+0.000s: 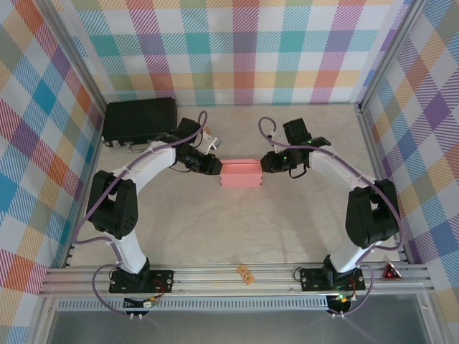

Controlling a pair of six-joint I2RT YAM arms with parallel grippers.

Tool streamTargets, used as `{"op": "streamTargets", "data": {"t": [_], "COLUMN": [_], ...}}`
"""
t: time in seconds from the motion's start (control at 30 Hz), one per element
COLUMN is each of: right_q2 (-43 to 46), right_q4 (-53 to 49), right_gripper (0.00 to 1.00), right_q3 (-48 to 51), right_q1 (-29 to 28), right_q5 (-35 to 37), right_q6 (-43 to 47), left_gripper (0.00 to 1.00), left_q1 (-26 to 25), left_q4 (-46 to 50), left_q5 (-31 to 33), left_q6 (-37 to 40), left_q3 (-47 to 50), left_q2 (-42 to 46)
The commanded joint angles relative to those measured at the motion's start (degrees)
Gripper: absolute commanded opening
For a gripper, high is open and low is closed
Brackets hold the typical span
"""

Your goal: Fold the paper box

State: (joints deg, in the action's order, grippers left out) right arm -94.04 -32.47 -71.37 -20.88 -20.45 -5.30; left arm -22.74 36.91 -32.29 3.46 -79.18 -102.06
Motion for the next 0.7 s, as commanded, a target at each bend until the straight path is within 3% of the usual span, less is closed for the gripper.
{"op": "streamTargets", "data": {"t": [0.0, 0.67], "right_q2": [-0.52, -0.26], "right_q4": [-0.40, -1.22], "right_gripper": [0.20, 0.10], "right_q3": [-1.84, -3.10], "right_q1": [-0.52, -0.48], "right_q5": [-0.90, 1.02], "right_q6": [-0.15, -0.59], "left_gripper": [0.24, 0.24], "left_q1": [-0.46, -0.54], "left_q4": [0.28, 0.63], "left_q5": [0.21, 0.39], "left_q6": [-0.02, 0.09], "left_q3": [-0.10, -0.14], "left_q2": [-0.59, -0.77]}}
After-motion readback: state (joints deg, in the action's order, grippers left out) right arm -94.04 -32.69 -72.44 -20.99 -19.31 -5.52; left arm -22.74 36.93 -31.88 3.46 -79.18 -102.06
